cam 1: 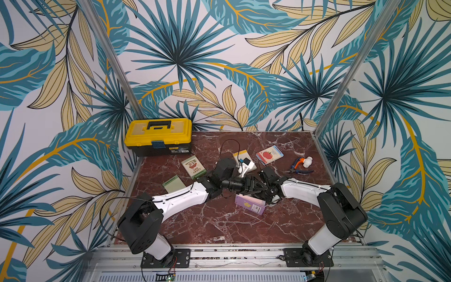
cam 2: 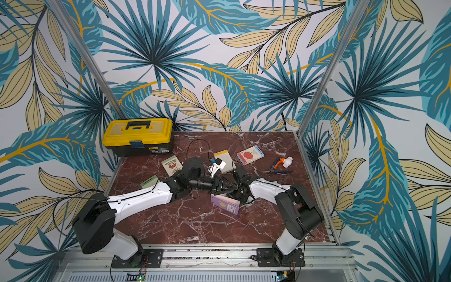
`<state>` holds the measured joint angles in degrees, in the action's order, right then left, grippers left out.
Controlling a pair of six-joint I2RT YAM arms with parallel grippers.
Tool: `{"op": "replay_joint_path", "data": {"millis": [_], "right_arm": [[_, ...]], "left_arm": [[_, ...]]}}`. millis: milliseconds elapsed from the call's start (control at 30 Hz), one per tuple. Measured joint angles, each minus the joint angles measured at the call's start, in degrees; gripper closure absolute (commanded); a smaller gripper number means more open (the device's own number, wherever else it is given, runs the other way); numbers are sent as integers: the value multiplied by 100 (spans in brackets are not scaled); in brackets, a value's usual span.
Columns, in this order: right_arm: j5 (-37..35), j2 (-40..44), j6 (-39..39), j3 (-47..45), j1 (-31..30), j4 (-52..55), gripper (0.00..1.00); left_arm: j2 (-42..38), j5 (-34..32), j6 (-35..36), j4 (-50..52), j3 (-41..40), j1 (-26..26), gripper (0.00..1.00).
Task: Tear off pages from different memo pads
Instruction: Tear off the paper from the memo pad.
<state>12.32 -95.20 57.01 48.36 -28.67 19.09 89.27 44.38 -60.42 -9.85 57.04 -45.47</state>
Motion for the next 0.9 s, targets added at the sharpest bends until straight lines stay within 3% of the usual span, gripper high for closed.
{"op": "replay_joint_path", "data": {"millis": [200,333,433,500,900], "right_arm": [[-2,4,-4,-15,-4,-11,100],[-2,7,-4,-22,-4,-22,100],[-4,48,0,-61,-7,-76,100],[-22,79,0,-85,-17,-118,100],[-365,109,22,-66,-391,-173,100]], "left_arm": [[-221,-205,90,1016,-9,223,35],[-660,-614,214,2586,348,350,31],[-953,-966,118,3381,507,350,23],[-1067,-1187,-83,3727,481,350,22],[-472,-1775,-1217,3753,72,190,22]]}}
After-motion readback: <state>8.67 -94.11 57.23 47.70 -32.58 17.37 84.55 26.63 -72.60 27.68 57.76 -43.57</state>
